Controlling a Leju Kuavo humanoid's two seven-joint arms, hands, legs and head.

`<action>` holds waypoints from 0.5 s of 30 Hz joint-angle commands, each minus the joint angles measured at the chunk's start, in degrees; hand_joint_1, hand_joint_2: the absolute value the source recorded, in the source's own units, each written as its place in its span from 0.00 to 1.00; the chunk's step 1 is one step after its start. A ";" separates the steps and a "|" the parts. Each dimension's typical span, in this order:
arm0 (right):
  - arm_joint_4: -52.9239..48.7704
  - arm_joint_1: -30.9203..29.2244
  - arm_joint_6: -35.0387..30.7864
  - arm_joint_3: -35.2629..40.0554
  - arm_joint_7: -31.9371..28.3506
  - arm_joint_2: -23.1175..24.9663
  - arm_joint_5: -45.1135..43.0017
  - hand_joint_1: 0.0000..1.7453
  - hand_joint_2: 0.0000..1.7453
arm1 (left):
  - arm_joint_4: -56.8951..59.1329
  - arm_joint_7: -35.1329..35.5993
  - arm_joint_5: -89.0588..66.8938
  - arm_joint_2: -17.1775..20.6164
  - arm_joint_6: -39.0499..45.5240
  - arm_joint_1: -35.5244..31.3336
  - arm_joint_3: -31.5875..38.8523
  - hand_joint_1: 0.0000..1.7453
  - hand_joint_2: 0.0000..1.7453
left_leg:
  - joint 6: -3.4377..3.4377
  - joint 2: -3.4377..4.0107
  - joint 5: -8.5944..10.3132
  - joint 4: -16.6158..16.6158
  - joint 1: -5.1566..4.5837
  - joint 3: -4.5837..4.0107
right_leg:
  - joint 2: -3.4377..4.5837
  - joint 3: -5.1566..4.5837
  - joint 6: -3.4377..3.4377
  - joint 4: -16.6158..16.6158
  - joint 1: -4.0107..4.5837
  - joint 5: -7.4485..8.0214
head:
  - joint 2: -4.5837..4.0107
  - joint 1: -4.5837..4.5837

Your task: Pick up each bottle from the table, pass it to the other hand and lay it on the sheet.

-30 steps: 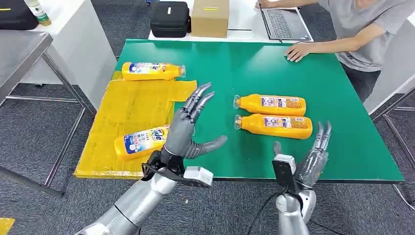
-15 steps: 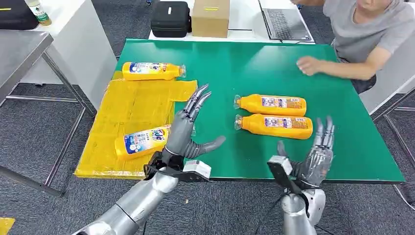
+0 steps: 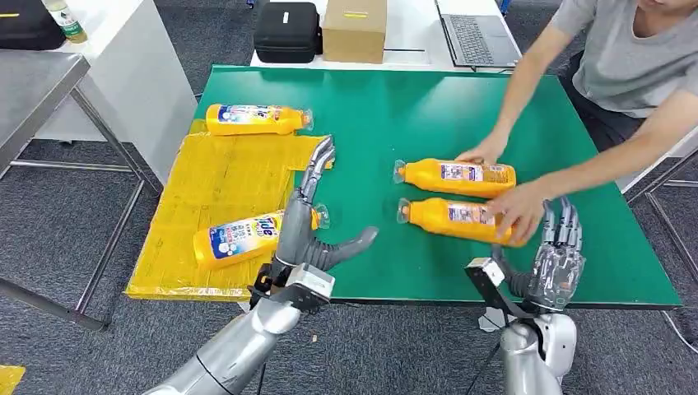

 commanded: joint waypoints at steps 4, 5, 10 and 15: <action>5.66 -3.50 -0.11 -3.07 0.06 -1.80 -0.23 0.00 1.00 | -1.50 0.22 0.51 0.80 -0.09 -0.57 -2.62 0.00 1.00 | -0.06 0.01 -0.03 -0.03 0.02 0.12 | 0.01 0.12 -0.05 -0.03 0.02 -0.03 | 0.00 -0.02; 4.62 -3.18 -0.11 -3.14 0.06 -1.12 -0.44 0.00 1.00 | -2.04 0.22 0.17 0.98 -0.09 -0.61 -2.41 0.00 1.00 | -0.10 0.05 -0.09 -0.04 0.02 0.26 | 0.04 0.23 -0.08 -0.04 0.02 -0.07 | 0.00 0.00; 3.48 -0.91 -0.11 -3.20 0.06 -0.45 -4.10 0.00 1.00 | -3.04 0.22 -3.71 -0.46 -0.09 -0.78 -1.41 0.00 1.00 | -0.10 0.01 -0.12 -0.01 0.07 0.28 | 0.00 0.27 -0.08 -0.03 0.07 -0.11 | 0.00 -0.04; 3.95 1.18 -0.11 -0.34 0.06 -0.66 -7.16 0.00 1.00 | -4.16 0.22 -4.27 -0.60 -0.09 -0.86 -1.37 0.00 1.00 | -0.10 0.00 -0.15 -0.06 0.07 0.39 | -0.01 0.38 -0.10 -0.07 0.07 -0.14 | 0.00 0.00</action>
